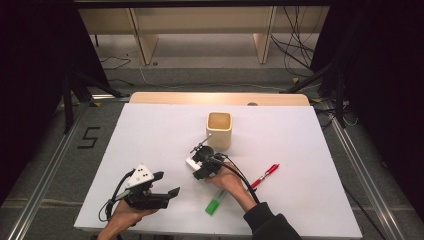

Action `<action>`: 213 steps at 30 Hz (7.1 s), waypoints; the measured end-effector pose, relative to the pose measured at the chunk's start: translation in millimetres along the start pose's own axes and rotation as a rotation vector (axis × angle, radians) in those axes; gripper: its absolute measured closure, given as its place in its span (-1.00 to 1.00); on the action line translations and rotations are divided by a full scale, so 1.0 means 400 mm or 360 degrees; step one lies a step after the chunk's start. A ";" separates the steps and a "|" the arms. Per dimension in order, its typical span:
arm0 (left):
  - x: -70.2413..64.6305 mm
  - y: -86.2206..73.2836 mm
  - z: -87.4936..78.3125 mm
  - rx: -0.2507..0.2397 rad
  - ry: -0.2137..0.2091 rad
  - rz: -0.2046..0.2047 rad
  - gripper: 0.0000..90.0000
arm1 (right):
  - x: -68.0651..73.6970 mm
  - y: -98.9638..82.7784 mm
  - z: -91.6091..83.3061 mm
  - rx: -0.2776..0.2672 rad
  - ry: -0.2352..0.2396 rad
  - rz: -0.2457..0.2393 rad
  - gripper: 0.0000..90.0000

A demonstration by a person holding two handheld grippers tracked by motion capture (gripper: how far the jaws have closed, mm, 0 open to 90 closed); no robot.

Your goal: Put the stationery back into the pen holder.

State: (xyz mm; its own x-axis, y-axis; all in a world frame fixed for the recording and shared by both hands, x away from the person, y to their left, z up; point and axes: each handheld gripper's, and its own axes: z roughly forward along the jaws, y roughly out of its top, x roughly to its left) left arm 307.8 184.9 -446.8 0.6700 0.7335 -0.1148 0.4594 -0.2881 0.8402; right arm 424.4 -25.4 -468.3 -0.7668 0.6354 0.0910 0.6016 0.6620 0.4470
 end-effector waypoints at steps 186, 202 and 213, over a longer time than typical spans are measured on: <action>-0.236 0.295 0.258 0.1112 -0.0626 0.0964 0.35 | 0.176 -0.416 -0.179 -0.0645 -0.1307 -0.1972 0.51; -0.235 0.293 0.265 0.1183 -0.0692 0.0984 0.53 | 0.181 -0.420 -0.176 -0.0620 -0.1283 -0.2033 0.50; -0.209 0.303 0.250 0.1143 -0.0686 0.0923 0.55 | 0.172 -0.421 -0.207 -0.0611 -0.1266 -0.1940 -0.06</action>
State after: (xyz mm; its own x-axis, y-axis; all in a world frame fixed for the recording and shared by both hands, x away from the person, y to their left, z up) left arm 365.8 27.2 -388.5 0.9886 0.1200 -0.0915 0.1436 -0.9343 0.3264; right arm 251.6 -126.0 -463.7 -0.3462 -0.0851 -0.9343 -0.4874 0.8673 0.1016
